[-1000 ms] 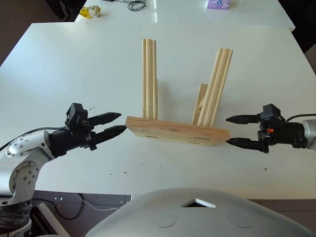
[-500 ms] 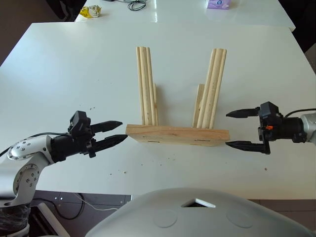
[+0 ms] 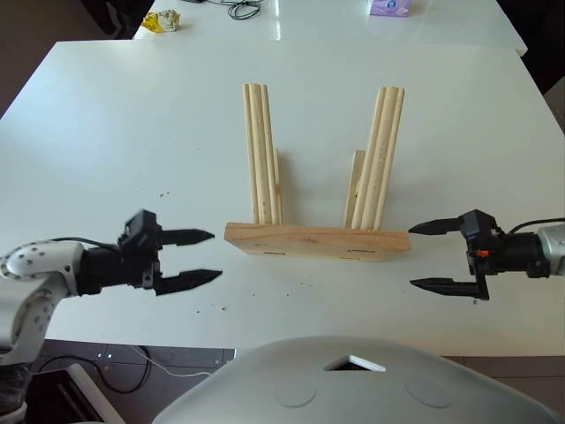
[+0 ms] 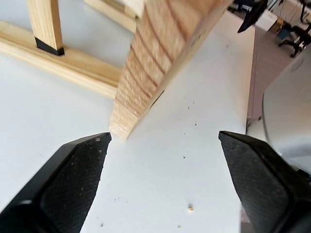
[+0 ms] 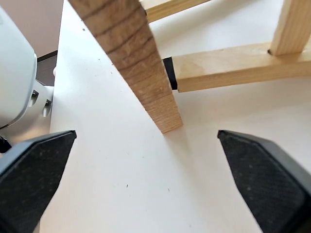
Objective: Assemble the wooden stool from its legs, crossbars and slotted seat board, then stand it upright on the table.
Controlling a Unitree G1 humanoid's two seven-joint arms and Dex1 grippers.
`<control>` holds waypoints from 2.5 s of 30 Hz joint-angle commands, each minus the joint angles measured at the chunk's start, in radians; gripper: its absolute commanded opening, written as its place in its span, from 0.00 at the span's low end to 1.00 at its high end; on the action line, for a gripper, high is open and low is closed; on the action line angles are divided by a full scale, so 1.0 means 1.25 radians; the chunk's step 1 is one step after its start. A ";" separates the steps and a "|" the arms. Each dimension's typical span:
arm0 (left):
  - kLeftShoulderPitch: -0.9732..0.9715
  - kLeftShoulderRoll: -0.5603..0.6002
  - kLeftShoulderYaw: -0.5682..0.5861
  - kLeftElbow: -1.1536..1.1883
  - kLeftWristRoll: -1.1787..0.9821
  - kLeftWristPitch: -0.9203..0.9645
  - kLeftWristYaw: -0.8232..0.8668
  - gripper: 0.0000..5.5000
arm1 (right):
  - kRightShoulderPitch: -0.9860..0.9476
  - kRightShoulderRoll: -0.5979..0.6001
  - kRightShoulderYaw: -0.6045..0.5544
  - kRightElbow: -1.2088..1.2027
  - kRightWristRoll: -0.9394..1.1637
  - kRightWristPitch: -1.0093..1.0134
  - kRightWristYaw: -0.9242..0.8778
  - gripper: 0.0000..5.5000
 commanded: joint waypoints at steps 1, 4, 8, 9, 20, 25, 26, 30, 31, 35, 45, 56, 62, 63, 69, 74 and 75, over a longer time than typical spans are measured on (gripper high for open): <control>-0.094 -0.062 -0.091 0.063 0.118 -0.107 0.067 0.75 | -0.029 0.042 0.055 -0.022 -0.051 -0.015 -0.065 0.98; -0.114 -0.087 -0.143 0.086 0.165 -0.159 0.078 0.75 | -0.053 0.073 0.097 -0.006 -0.090 -0.026 -0.108 0.98; -0.107 -0.095 -0.196 0.093 0.200 -0.212 0.063 0.75 | -0.065 0.106 0.132 0.038 -0.133 -0.051 -0.148 0.98; -0.110 -0.097 -0.202 0.101 0.205 -0.222 0.062 0.75 | -0.067 0.114 0.136 0.043 -0.134 -0.050 -0.156 0.98; -0.134 -0.118 -0.214 0.139 0.223 -0.275 0.082 0.75 | -0.073 0.129 0.177 0.046 -0.133 -0.060 -0.145 0.77; -0.124 -0.125 -0.220 0.138 0.229 -0.306 0.086 0.75 | -0.075 0.134 0.190 0.042 -0.135 -0.062 -0.142 0.62; -0.121 -0.124 -0.221 0.137 0.228 -0.314 0.084 0.75 | -0.074 0.135 0.191 0.039 -0.136 -0.060 -0.145 0.59; -0.127 -0.125 -0.233 0.167 0.245 -0.358 0.079 0.75 | -0.065 0.139 0.200 0.036 -0.143 -0.066 -0.150 0.49; -0.131 -0.126 -0.235 0.172 0.247 -0.362 0.081 0.75 | -0.066 0.141 0.202 0.036 -0.143 -0.066 -0.152 0.46; -0.143 -0.133 -0.237 0.185 0.256 -0.378 0.092 0.75 | -0.067 0.143 0.204 0.033 -0.140 -0.063 -0.158 0.35; -0.128 -0.146 -0.249 0.190 0.267 -0.410 0.104 0.52 | -0.075 0.139 0.208 0.049 -0.145 -0.074 -0.160 0.31; -0.129 -0.117 -0.260 0.179 0.243 -0.417 0.054 0.30 | -0.105 0.117 0.213 0.091 -0.153 -0.118 -0.113 0.30; -0.090 -0.095 -0.267 0.111 0.224 -0.413 0.016 0.25 | -0.156 0.086 0.211 0.143 -0.158 -0.169 -0.029 0.30; -0.086 -0.091 -0.266 0.100 0.219 -0.411 0.010 0.25 | -0.165 0.081 0.210 0.147 -0.155 -0.174 -0.014 0.30; -0.094 -0.066 -0.230 0.021 0.126 -0.316 0.006 0.24 | -0.187 0.042 0.183 0.104 -0.075 -0.111 0.070 0.27; -0.060 -0.039 -0.198 -0.051 0.019 -0.188 -0.002 0.24 | -0.166 0.008 0.119 -0.031 0.089 0.069 0.073 0.27; -0.053 -0.031 -0.183 -0.072 -0.022 -0.146 0.004 0.24 | -0.171 0.004 0.099 -0.058 0.134 0.121 0.062 0.27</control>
